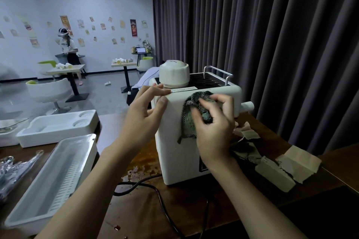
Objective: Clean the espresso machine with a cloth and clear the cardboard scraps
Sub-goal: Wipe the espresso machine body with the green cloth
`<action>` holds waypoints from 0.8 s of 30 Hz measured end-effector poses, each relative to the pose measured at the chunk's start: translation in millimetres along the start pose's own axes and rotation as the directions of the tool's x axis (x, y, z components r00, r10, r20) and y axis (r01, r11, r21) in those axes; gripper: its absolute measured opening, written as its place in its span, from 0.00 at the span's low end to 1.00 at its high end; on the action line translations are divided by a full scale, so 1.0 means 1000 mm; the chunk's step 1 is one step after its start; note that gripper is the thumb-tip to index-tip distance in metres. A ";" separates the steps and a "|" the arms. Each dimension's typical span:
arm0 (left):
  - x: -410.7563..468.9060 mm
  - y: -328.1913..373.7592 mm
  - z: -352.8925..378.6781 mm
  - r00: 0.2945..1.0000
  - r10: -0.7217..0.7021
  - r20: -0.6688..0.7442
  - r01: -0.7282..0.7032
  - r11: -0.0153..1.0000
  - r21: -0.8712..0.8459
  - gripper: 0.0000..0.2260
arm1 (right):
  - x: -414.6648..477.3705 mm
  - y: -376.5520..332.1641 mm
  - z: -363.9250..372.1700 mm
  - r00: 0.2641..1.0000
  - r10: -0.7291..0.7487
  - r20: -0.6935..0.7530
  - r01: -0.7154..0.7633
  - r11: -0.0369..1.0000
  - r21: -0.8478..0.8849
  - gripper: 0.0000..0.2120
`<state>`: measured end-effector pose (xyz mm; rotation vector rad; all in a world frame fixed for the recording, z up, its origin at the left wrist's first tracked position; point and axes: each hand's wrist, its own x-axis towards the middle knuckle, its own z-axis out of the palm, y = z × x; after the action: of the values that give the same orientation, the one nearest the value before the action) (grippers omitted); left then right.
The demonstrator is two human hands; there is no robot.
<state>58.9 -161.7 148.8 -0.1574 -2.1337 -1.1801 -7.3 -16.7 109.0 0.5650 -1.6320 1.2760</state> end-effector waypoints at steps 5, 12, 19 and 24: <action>0.002 -0.007 -0.005 0.999 0.013 0.043 -0.013 1.000 -0.009 0.12 | 0.019 0.012 -0.010 0.976 0.153 -0.153 -0.152 0.988 0.019 0.10; 0.005 -0.013 -0.008 0.999 0.018 0.039 -0.013 0.991 -0.136 0.21 | -0.023 -0.033 0.019 0.990 -0.097 0.104 0.100 0.995 -0.025 0.11; 0.005 -0.018 -0.013 0.997 0.032 0.077 -0.025 0.996 -0.084 0.21 | 0.005 0.010 -0.008 0.993 0.060 -0.105 -0.066 0.997 -0.048 0.09; 0.008 -0.020 -0.012 0.996 0.038 0.086 -0.032 0.997 -0.073 0.19 | 0.005 0.018 -0.007 0.957 0.195 -0.216 -0.201 0.980 -0.006 0.10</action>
<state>50.7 -184.2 143.6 -0.2819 -2.1562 -1.2503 -21.0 -3.6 104.8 0.2399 -1.5509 1.4064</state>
